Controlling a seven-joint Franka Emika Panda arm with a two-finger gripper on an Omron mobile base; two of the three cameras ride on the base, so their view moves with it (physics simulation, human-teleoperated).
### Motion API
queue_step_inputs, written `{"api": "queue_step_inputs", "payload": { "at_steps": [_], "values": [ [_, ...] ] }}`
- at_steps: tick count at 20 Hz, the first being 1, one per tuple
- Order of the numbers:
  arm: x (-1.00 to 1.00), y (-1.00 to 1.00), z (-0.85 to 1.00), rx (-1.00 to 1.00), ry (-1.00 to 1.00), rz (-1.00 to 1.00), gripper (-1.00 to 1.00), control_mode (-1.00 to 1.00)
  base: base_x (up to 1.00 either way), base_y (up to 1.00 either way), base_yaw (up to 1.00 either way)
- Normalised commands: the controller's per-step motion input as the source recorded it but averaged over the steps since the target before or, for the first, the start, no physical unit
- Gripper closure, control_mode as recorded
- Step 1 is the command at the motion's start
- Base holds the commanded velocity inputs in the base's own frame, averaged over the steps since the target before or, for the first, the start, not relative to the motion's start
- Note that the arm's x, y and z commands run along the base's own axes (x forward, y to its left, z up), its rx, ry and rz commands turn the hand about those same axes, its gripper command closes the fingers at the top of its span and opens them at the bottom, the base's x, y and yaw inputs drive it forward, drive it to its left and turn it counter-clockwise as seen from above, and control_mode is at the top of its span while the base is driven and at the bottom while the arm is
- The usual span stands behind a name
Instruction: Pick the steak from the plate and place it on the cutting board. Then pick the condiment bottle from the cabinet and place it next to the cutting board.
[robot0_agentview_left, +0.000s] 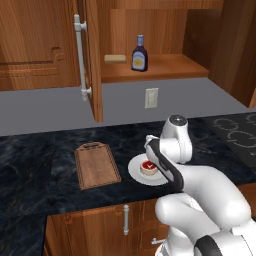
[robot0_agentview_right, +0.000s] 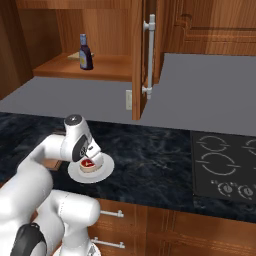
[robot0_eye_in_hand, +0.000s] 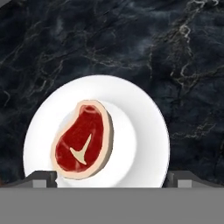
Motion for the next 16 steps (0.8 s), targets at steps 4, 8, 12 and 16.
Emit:
{"api": "queue_step_inputs", "payload": {
  "at_steps": [4, 8, 12, 16],
  "values": [
    [0.08, 0.00, -0.12, 0.02, 0.00, -0.03, -1.00, -1.00, 0.00, 0.00, 0.00],
    [0.08, 0.00, -0.14, 0.01, 0.00, -0.02, -1.00, -1.00, 0.00, 0.00, 0.00],
    [0.06, 0.00, -0.14, 0.00, 0.00, -0.01, -1.00, -1.00, 0.00, 0.00, 0.00],
    [0.06, 0.00, -0.15, 0.00, 0.00, -0.01, -1.00, -1.00, 0.00, 0.00, 0.00]
  ]
}}
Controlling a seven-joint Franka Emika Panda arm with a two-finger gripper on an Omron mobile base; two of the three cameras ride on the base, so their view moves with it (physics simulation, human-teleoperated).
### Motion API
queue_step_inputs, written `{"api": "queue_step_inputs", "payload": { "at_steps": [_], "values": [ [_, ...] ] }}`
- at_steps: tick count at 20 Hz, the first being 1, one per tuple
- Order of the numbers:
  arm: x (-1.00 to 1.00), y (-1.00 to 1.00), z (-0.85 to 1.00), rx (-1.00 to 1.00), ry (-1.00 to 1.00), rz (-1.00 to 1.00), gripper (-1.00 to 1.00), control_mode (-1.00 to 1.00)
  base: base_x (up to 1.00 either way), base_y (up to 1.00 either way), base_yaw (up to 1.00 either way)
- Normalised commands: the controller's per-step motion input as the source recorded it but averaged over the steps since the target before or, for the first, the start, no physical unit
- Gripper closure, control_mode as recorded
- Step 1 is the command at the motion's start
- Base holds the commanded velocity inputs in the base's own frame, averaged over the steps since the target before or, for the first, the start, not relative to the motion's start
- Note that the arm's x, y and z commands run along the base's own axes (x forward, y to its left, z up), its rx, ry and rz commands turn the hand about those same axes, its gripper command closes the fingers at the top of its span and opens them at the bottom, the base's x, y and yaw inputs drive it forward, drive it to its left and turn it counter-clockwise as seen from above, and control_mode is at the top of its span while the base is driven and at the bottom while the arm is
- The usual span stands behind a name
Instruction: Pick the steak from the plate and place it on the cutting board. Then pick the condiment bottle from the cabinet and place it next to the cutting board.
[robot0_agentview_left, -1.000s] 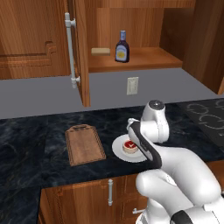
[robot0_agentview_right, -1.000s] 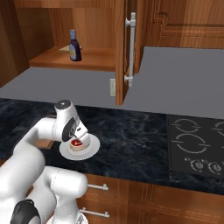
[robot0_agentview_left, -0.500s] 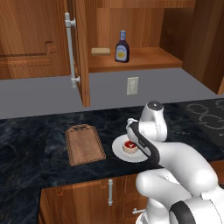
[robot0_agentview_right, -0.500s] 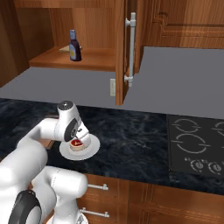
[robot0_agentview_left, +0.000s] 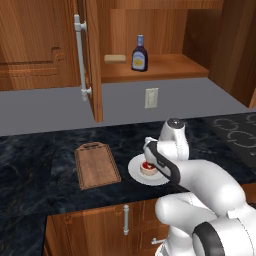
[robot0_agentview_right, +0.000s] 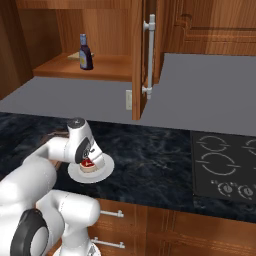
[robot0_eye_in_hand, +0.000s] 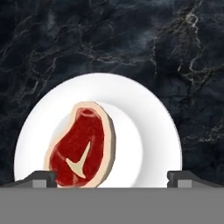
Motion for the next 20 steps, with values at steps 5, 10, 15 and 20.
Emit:
{"api": "queue_step_inputs", "payload": {
  "at_steps": [5, 10, 15, 20],
  "values": [
    [0.09, 0.02, -0.14, 0.00, 0.00, -0.01, -1.00, -1.00, 0.00, 0.00, 0.00],
    [0.16, 0.03, -0.10, 0.00, 0.00, -0.02, -1.00, -1.00, 0.00, 0.00, 0.00],
    [0.18, 0.02, -0.08, 0.00, 0.00, -0.02, -1.00, -1.00, 0.00, 0.00, 0.00],
    [0.15, 0.00, -0.10, 0.00, 0.00, -0.02, -1.00, -1.00, 0.00, 0.00, 0.00]
  ]
}}
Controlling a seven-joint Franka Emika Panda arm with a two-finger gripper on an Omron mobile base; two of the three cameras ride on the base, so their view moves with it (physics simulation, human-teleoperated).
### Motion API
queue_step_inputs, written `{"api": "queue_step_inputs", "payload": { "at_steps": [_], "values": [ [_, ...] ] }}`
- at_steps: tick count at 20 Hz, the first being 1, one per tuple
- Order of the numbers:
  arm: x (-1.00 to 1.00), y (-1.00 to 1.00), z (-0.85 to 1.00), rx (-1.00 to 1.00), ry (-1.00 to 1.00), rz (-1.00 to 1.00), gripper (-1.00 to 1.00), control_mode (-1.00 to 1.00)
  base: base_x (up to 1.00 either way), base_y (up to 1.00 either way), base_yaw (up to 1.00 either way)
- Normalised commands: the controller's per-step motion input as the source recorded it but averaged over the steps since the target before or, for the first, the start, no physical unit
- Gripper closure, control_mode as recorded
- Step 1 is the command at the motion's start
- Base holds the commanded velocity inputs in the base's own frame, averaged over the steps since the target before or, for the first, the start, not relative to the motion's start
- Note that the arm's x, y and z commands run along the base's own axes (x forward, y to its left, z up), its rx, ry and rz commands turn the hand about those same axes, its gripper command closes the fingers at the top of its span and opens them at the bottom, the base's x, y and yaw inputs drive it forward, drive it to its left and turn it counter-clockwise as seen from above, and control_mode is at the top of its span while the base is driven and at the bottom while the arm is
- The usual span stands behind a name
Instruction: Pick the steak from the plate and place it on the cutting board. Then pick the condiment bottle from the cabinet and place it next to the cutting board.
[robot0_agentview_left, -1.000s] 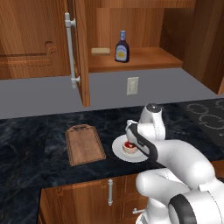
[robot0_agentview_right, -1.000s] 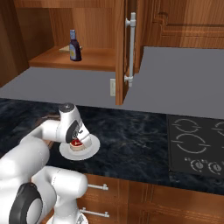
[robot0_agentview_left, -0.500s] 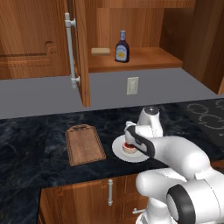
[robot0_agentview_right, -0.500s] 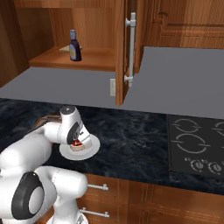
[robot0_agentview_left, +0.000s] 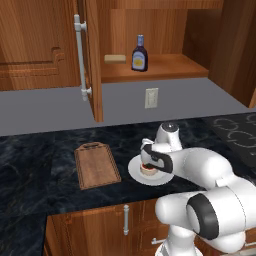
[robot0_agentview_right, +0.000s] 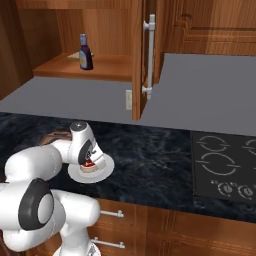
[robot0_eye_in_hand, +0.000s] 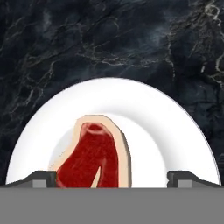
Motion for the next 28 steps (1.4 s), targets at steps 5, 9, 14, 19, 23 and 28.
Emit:
{"api": "queue_step_inputs", "payload": {
  "at_steps": [5, 9, 14, 19, 23, 28],
  "values": [
    [0.08, 0.00, -0.15, 0.00, 0.00, -0.02, -1.00, -1.00, 0.00, 0.00, 0.00],
    [0.07, 0.00, -0.16, 0.00, 0.00, -0.02, -1.00, -1.00, 0.00, 0.00, 0.00],
    [0.06, 0.01, -0.16, 0.00, 0.00, -0.02, -1.00, -1.00, 0.00, 0.00, 0.00],
    [0.08, 0.01, -0.14, 0.00, 0.00, -0.02, -1.00, -1.00, 0.00, 0.00, 0.00],
    [0.09, 0.00, -0.14, 0.00, 0.00, -0.02, -1.00, -1.00, 0.00, 0.00, 0.00],
    [0.12, 0.00, -0.13, 0.00, 0.00, -0.02, -1.00, -1.00, 0.00, 0.00, 0.00]
  ]
}}
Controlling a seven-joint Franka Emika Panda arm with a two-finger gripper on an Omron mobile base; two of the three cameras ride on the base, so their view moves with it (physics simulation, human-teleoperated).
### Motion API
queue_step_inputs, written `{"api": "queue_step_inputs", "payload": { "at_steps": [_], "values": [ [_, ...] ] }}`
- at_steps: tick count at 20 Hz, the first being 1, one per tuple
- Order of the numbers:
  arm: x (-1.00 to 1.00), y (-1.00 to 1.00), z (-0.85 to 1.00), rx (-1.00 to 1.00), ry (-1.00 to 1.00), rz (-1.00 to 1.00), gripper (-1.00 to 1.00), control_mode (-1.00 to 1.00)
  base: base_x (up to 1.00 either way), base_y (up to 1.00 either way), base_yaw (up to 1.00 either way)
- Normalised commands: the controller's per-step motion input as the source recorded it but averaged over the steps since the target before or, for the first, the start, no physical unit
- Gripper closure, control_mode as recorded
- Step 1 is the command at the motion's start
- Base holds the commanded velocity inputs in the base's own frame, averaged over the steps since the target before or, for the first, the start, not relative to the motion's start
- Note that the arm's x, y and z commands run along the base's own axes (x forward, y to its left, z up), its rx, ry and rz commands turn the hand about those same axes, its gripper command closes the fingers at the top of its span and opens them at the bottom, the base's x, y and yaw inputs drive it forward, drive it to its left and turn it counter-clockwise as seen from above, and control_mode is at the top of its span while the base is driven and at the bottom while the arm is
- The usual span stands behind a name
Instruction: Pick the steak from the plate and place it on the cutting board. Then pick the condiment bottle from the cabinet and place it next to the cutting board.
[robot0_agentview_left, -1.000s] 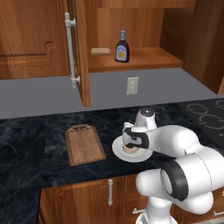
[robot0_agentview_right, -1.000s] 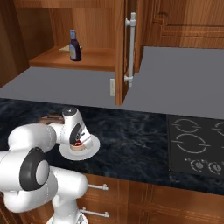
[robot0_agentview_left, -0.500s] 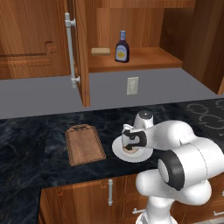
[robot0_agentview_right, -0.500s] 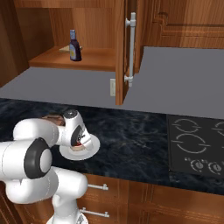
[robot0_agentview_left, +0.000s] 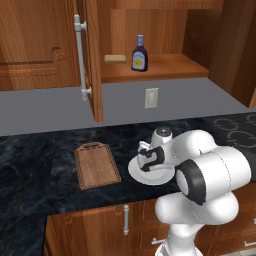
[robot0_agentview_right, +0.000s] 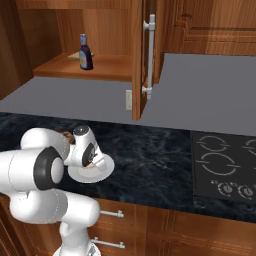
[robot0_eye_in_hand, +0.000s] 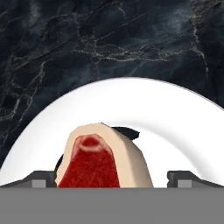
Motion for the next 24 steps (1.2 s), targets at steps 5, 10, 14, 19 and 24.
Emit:
{"api": "queue_step_inputs", "payload": {
  "at_steps": [5, 10, 14, 19, 24],
  "values": [
    [0.12, 0.01, -0.12, 0.00, 0.00, -0.03, -1.00, -1.00, 0.00, 0.00, 0.00],
    [0.02, 0.08, -0.13, 0.00, 0.00, -0.01, 1.00, -1.00, 0.00, 0.00, 0.00],
    [0.00, 0.03, -0.09, 0.00, 0.00, 0.00, 1.00, -1.00, 0.00, 0.00, 0.00],
    [0.00, 0.00, -0.01, 0.00, 0.00, 0.00, 1.00, -1.00, 0.00, 0.00, 0.00],
    [0.00, 0.00, 0.00, 0.00, -0.01, 0.00, 1.00, -1.00, 0.00, 0.00, 0.00]
  ]
}}
